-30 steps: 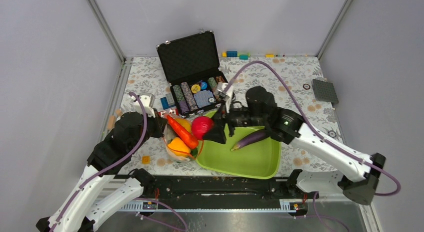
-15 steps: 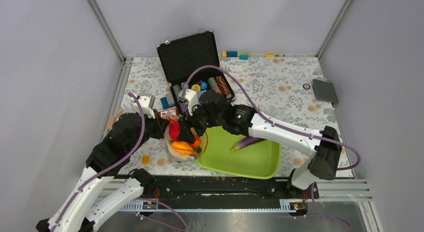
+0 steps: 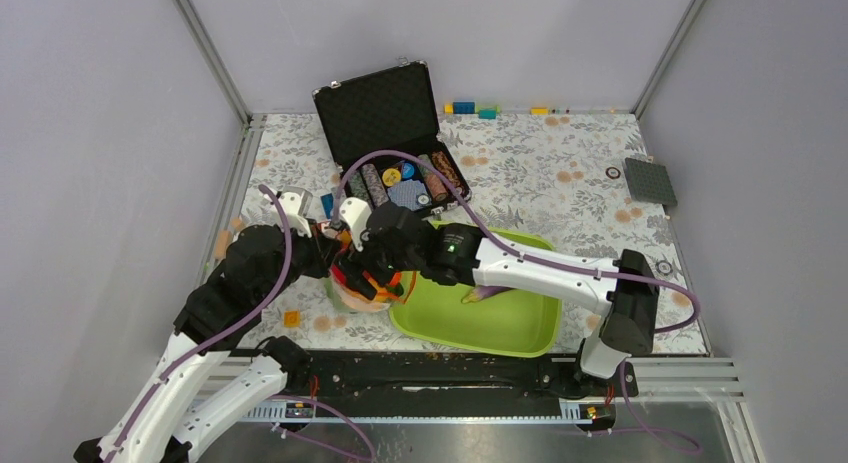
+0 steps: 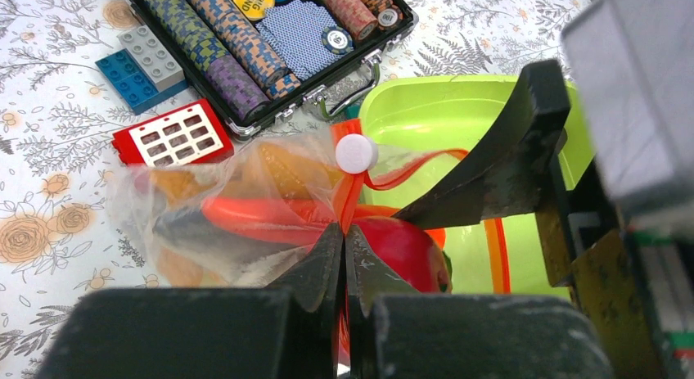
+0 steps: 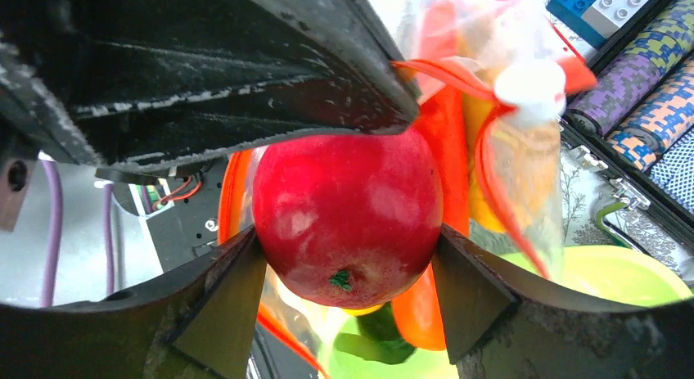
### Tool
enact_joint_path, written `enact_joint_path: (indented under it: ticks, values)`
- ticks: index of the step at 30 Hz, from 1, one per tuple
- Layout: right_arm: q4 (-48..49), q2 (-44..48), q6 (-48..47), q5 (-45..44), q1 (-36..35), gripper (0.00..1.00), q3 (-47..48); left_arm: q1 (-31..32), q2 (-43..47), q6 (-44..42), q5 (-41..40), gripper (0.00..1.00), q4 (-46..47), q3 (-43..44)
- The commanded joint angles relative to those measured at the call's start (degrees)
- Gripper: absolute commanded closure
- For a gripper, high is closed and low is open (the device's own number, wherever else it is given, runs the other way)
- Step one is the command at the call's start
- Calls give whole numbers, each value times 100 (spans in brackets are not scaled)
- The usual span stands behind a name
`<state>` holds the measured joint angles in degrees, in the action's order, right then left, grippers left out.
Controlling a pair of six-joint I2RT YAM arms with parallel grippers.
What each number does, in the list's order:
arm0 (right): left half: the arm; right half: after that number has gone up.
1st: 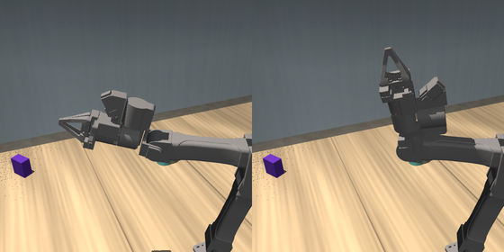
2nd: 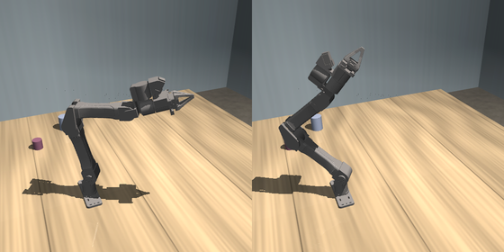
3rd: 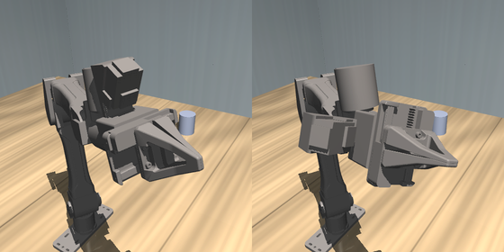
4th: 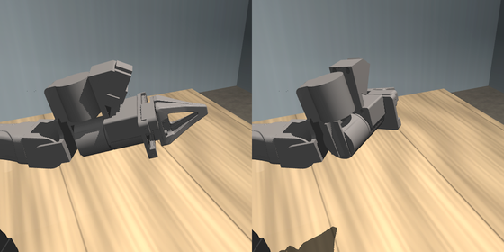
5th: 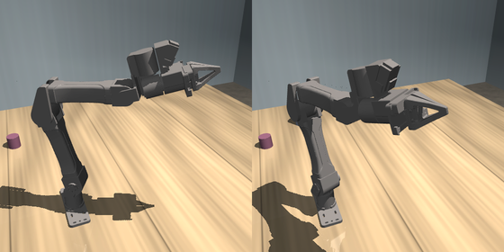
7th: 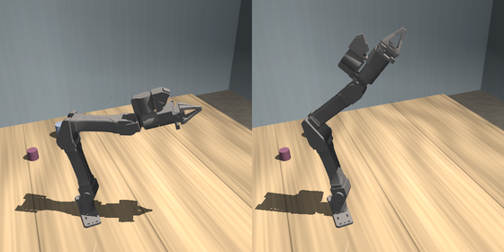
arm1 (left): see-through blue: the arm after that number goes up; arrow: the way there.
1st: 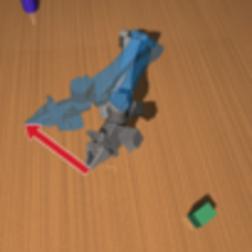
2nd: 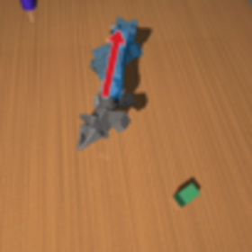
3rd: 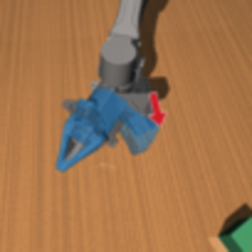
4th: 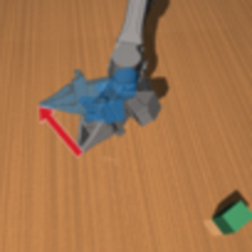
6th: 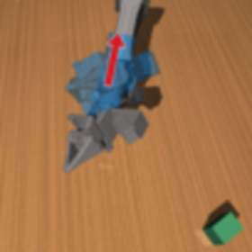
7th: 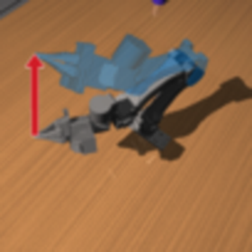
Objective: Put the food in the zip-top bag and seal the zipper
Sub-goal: Place the fake vegetable in the zipper food storage bag.
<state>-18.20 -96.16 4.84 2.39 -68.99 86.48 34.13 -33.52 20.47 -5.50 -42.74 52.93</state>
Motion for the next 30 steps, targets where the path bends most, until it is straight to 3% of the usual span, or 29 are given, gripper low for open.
enact_joint_path:
  ticks: [1,4,11,20,30]
  values:
    - [-340,-279,-338,-660,-116,71,322,-51,21,84,395,100,723,64]
    - [-422,-287,-150,-1004,-113,51,397,-69,34,97,386,100,734,34]
    - [-158,197,-40,-932,-115,28,153,-122,38,119,304,100,737,-1]
    - [-20,673,-121,-490,-115,12,-18,-196,18,185,156,100,690,-2]
    - [-4,888,-141,-772,-115,10,-137,-287,-35,159,55,100,646,7]
